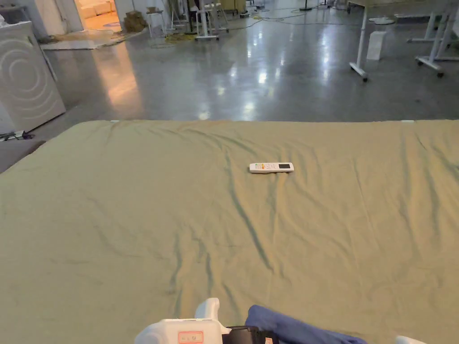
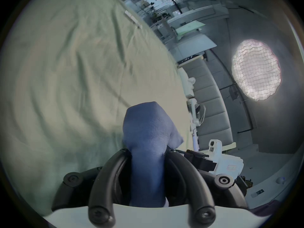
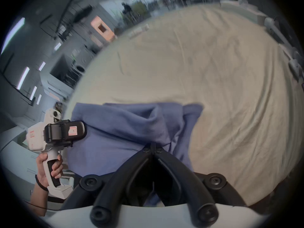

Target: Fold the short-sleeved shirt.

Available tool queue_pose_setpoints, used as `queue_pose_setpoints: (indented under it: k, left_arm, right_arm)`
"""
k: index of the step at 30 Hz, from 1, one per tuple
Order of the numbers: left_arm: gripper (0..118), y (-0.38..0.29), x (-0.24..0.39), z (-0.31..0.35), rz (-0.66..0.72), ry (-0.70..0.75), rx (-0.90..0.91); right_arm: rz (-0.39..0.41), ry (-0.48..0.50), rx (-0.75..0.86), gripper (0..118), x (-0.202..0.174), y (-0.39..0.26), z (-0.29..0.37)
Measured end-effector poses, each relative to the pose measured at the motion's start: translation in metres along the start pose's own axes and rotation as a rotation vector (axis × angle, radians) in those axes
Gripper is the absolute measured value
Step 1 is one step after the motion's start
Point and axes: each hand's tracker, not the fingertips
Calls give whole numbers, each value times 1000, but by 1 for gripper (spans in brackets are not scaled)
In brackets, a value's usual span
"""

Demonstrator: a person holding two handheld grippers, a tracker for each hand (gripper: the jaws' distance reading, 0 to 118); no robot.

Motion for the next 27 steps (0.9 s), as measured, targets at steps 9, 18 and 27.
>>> queue_pose_setpoints:
  k: [9, 18, 27]
  left_arm:
    - [29, 111, -39, 233, -54, 260, 113]
    - [30, 179, -138, 315, 100, 560, 138]
    - [75, 176, -71, 326, -66, 903, 254]
  right_arm:
    - [-15, 220, 122, 0, -33, 0, 48]
    - [-98, 172, 15, 0, -17, -8, 16]
    - [15, 153, 132, 0, -14, 2, 54]
